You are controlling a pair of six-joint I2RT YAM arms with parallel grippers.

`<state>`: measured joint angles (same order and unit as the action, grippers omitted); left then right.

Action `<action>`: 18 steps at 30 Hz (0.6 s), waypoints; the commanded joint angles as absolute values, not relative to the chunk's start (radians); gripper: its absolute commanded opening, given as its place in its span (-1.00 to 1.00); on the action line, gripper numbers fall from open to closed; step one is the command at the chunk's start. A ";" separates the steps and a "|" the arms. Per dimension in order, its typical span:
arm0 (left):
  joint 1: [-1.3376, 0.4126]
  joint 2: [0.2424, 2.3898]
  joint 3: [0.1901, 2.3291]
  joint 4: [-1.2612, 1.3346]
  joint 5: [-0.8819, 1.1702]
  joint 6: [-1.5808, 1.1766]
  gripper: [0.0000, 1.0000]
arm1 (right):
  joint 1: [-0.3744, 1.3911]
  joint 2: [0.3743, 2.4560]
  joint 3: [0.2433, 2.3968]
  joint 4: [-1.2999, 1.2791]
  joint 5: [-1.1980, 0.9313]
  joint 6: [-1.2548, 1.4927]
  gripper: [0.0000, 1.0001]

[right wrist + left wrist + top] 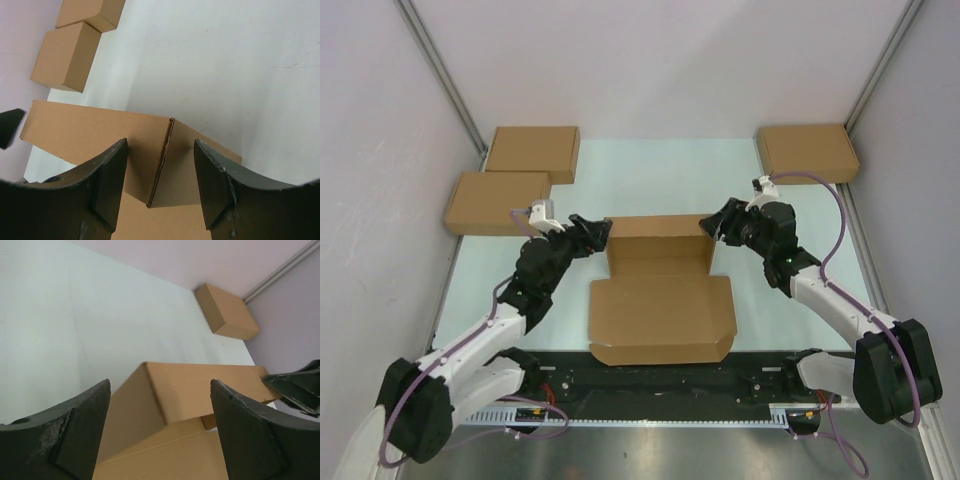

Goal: Fold the paper box

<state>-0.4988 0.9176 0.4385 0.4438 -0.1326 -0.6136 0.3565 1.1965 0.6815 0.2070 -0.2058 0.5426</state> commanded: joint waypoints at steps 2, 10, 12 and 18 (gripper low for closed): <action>-0.393 1.029 0.428 0.581 0.150 -0.791 0.60 | 0.365 1.200 0.692 0.112 -0.179 0.495 0.19; -0.393 1.118 0.422 0.679 0.241 -0.818 -0.08 | 0.367 1.197 0.692 0.118 -0.179 0.492 0.17; -0.393 1.120 0.410 0.693 0.239 -0.822 -0.23 | 0.368 1.201 0.693 0.118 -0.179 0.494 0.17; -0.393 1.134 0.393 0.703 0.239 -0.816 -0.54 | 0.383 1.213 0.693 0.124 -0.170 0.497 0.12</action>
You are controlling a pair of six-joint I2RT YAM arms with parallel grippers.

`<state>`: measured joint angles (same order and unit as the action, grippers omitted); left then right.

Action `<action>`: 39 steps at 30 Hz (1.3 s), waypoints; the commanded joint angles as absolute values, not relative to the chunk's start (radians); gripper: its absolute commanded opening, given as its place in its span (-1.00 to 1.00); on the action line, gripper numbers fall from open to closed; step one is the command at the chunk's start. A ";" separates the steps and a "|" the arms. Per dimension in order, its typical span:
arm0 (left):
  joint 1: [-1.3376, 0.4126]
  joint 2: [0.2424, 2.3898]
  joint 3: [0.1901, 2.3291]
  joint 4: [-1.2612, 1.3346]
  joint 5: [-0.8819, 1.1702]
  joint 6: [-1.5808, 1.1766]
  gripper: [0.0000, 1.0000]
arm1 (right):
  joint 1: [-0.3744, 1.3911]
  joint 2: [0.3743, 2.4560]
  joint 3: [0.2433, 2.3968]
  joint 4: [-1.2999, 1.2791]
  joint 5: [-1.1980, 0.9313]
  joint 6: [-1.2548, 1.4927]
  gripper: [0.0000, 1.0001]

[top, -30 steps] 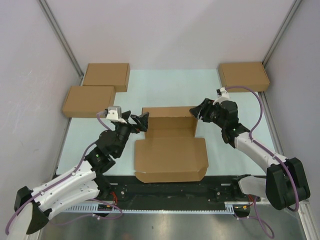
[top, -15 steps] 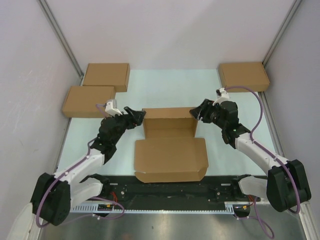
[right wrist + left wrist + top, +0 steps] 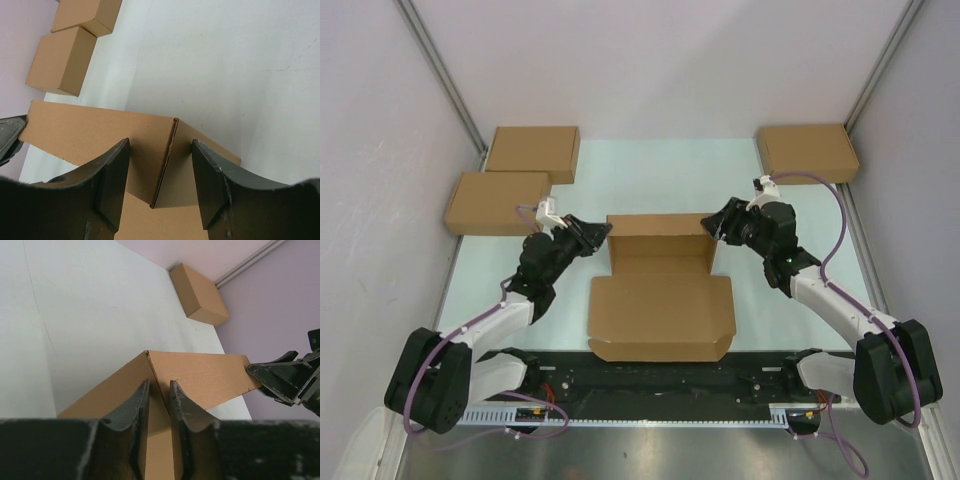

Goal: Fold the paper box

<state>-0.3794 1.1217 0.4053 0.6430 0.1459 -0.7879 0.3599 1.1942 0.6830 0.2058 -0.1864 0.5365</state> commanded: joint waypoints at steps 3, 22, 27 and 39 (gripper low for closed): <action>-0.391 1.144 0.388 0.710 0.236 -0.816 -0.60 | 0.393 1.221 0.693 0.126 -0.161 0.497 0.09; -0.433 1.151 0.370 0.743 0.170 -0.848 -0.46 | 0.463 1.226 0.693 0.121 -0.118 0.520 0.09; -0.423 1.088 0.397 0.649 0.140 -0.807 -0.22 | 0.443 1.167 0.713 0.066 -0.104 0.506 0.35; -0.388 0.989 0.443 0.543 0.103 -0.773 0.18 | 0.416 1.022 0.792 -0.075 -0.015 0.476 0.75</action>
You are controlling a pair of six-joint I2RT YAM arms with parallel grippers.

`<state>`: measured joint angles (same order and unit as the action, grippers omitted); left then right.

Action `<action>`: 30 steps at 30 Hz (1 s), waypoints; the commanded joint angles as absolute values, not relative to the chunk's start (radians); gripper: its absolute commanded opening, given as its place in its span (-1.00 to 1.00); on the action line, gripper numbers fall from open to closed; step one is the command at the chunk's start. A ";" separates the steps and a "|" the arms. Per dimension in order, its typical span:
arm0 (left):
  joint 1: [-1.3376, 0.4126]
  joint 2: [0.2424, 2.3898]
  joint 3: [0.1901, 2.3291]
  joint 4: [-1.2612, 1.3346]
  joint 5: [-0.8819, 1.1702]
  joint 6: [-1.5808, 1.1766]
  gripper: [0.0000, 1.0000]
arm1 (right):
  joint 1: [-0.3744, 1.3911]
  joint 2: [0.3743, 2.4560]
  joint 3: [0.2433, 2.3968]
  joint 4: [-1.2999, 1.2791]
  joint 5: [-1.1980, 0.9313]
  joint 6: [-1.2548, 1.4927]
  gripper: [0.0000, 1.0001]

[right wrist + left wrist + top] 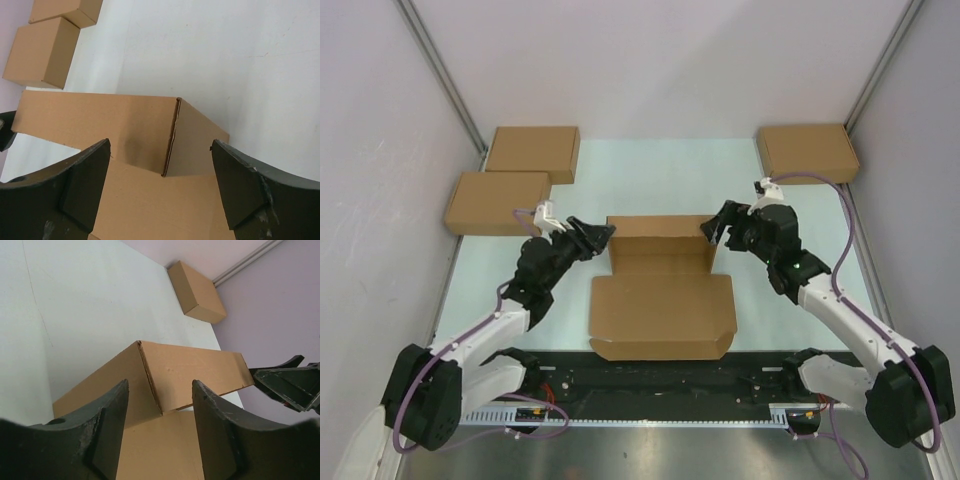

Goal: Fold the paper box

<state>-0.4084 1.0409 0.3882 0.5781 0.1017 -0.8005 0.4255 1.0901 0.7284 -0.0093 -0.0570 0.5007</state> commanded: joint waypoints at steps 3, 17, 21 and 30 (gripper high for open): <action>-0.370 0.971 0.465 0.514 0.106 -0.759 0.22 | 0.420 0.962 0.798 -0.115 0.000 0.463 0.76; -0.351 0.508 0.361 0.103 -0.192 -0.712 0.25 | 0.715 0.816 0.611 -0.264 0.443 0.387 0.68; -0.353 0.446 0.351 0.025 -0.199 -0.704 0.25 | 0.733 0.888 0.569 -0.177 0.518 0.400 0.58; -0.359 0.451 0.344 0.060 -0.180 -0.726 0.25 | 0.686 1.089 0.563 0.211 0.533 0.308 0.38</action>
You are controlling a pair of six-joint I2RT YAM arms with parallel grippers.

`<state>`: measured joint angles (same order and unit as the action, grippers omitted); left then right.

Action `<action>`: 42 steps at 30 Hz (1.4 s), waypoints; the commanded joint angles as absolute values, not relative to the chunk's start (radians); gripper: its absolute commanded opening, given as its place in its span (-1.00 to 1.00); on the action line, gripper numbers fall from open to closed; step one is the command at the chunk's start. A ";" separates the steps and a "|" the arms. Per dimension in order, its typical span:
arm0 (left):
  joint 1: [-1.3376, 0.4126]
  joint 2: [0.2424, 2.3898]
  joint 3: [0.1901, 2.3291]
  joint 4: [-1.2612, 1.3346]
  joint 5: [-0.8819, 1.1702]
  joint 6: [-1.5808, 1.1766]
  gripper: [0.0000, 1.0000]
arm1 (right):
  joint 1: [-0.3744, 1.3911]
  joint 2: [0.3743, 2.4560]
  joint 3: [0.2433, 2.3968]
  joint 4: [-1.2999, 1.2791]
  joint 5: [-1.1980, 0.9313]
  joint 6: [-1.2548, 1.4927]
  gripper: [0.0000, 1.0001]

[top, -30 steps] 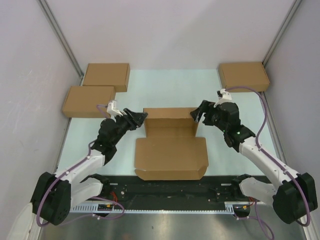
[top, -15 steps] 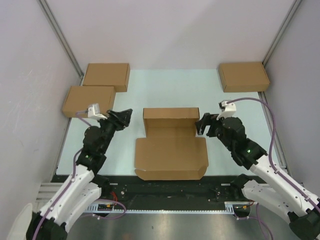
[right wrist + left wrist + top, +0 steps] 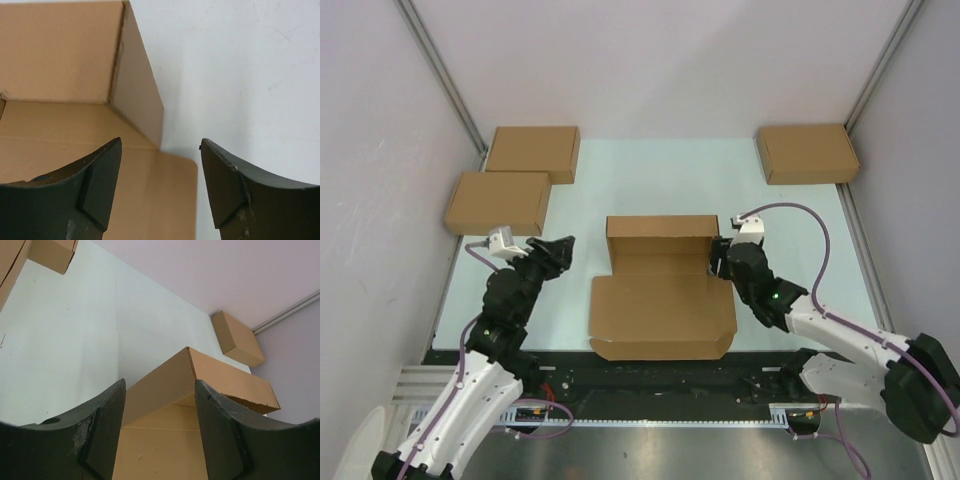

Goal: Fold the paper box

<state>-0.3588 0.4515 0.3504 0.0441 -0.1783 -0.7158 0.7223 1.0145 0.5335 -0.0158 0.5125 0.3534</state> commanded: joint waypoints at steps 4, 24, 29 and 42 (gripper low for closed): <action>-0.360 0.472 0.347 0.066 -0.173 -0.726 0.25 | 0.638 1.185 0.583 0.279 0.468 0.318 0.10; -0.359 0.799 0.578 0.078 -0.097 -0.677 0.25 | 0.327 1.692 1.433 -0.621 -0.093 0.402 -0.39; -0.357 0.789 0.636 0.046 -0.127 -0.649 0.26 | 0.325 1.761 1.480 -0.739 -0.080 0.377 0.41; -0.357 0.739 0.710 0.008 -0.166 -0.591 0.28 | 0.605 1.498 1.551 -0.645 0.429 0.195 0.43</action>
